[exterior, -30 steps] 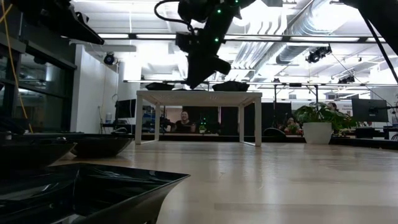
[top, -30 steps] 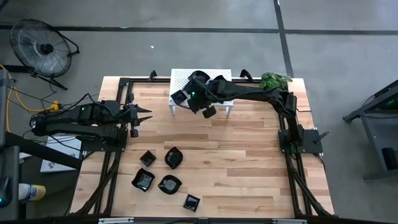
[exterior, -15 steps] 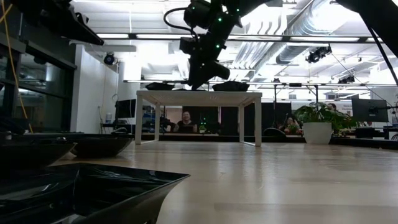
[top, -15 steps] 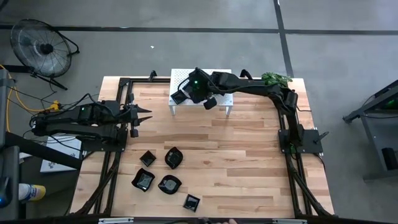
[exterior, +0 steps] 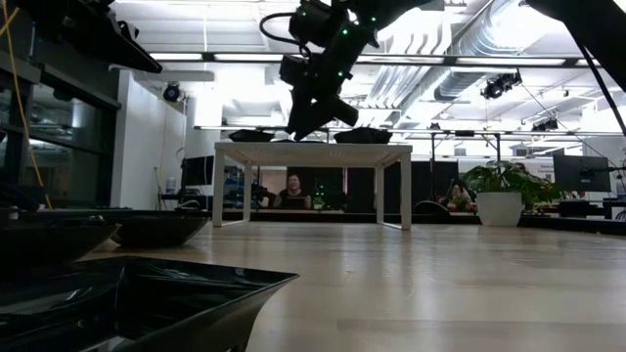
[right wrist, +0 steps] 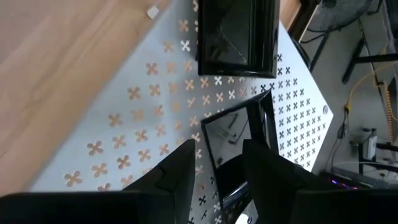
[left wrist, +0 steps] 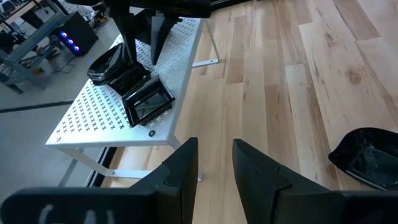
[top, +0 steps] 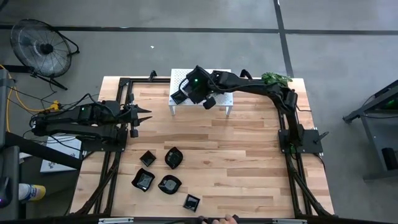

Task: Pick & Place Mini shaped plates
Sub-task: Stack the black square plate on top of the black square plate on the shelf

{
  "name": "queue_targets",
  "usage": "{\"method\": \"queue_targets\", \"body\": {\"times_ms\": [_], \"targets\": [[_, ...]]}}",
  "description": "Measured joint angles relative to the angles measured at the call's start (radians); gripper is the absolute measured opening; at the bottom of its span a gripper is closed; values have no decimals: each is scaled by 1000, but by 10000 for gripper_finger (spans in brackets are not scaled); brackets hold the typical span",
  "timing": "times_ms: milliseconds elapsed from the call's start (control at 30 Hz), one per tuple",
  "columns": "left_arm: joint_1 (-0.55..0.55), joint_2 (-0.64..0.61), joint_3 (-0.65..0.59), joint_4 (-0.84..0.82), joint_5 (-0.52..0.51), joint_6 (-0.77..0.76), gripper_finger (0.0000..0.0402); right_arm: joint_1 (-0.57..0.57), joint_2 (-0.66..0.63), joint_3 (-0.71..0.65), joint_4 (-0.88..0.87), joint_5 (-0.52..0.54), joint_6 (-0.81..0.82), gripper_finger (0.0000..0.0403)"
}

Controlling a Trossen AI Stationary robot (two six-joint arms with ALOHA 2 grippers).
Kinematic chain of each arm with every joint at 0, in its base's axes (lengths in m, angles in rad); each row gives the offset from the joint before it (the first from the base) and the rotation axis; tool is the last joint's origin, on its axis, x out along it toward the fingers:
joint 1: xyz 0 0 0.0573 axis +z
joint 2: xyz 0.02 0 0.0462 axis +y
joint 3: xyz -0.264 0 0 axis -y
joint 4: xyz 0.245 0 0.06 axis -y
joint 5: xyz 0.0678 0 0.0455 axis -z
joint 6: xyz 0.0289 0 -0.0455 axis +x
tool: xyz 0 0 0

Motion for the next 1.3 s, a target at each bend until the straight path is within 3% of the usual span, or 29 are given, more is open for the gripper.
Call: {"method": "queue_targets", "body": {"times_ms": [400,1000,1300], "targets": [[0,0,0,0,0,-1,97,-17,12,0,7,-72,-25,129],[0,0,0,-9,4,-12,97,-19,35,0,27,-39,-80,128],[0,0,0,-14,4,-14,97,-26,37,0,25,-26,-79,76]]}}
